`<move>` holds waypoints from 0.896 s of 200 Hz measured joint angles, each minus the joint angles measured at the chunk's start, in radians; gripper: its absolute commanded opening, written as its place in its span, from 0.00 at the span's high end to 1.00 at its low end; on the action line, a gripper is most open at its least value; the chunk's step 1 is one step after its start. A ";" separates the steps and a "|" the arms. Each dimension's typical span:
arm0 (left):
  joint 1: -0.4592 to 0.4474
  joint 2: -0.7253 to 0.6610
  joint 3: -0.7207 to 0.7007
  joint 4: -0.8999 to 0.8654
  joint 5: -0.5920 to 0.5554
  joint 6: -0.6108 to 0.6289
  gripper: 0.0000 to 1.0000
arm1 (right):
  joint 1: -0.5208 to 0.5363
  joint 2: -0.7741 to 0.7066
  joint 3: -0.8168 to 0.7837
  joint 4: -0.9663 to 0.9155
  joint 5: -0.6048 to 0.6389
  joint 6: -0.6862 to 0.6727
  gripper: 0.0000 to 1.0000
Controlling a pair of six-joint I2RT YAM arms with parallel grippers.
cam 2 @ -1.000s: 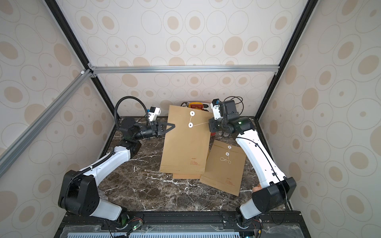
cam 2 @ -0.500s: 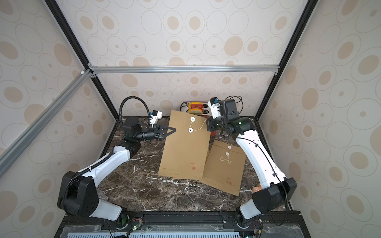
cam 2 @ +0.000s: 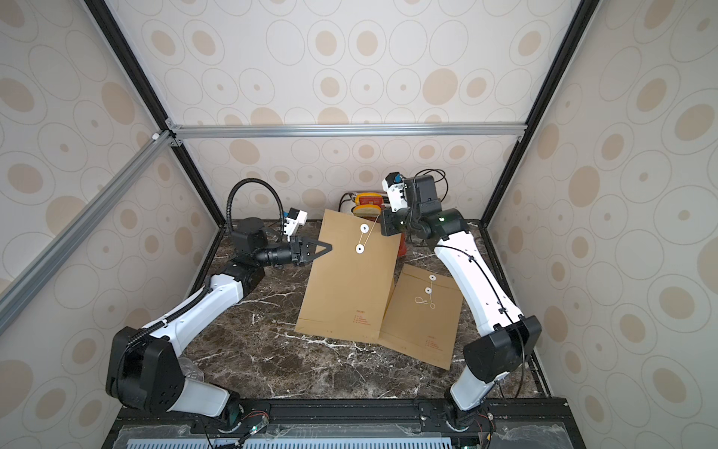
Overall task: Close the mouth of the file bag
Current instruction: Close the file bag.
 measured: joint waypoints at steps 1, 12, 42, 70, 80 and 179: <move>0.000 0.000 0.000 -0.001 0.000 0.000 1.00 | 0.001 0.000 0.000 0.000 0.000 0.000 1.00; 0.000 0.000 0.001 -0.010 0.000 0.003 1.00 | 0.017 0.001 0.000 -0.002 0.003 0.000 1.00; 0.000 0.000 0.001 -0.023 0.000 0.007 1.00 | 0.076 0.000 0.002 -0.001 0.022 -0.002 1.00; -0.002 0.000 0.001 -0.028 0.000 0.008 1.00 | 0.124 0.000 0.002 -0.005 0.053 -0.012 1.00; -0.003 0.000 0.001 -0.029 0.000 0.008 1.00 | 0.141 0.000 0.002 -0.010 0.066 -0.016 1.00; -0.008 0.000 0.001 -0.033 0.000 0.010 1.00 | 0.286 0.064 0.148 -0.085 0.165 -0.045 1.00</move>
